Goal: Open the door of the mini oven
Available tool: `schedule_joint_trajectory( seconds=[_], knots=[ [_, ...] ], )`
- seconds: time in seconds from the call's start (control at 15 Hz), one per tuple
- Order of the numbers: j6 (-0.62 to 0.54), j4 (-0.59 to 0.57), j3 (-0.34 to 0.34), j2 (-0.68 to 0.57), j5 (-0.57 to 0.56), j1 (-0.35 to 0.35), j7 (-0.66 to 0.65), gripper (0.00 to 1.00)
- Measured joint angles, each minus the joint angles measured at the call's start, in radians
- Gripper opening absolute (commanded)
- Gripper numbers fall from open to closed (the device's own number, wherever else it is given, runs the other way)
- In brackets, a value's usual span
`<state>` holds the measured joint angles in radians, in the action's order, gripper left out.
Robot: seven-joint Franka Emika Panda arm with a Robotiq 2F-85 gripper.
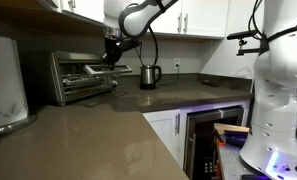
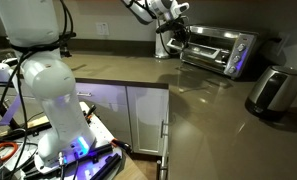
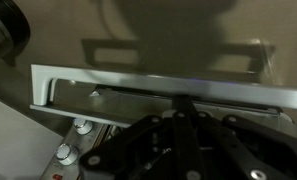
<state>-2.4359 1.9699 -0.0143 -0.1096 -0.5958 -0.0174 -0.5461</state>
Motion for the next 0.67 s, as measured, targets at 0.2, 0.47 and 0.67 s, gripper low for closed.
schedule_joint_trajectory(
  seconds=[0.2, 0.47, 0.67],
  knots=[
    [0.000, 0.014, 0.000, 0.000, 0.005, 0.000, 0.001, 0.00],
    [0.000, 0.030, 0.001, 0.000, 0.012, 0.000, 0.001, 0.00],
    [0.000, 0.043, 0.003, 0.000, 0.023, -0.001, 0.001, 0.00]
  ],
)
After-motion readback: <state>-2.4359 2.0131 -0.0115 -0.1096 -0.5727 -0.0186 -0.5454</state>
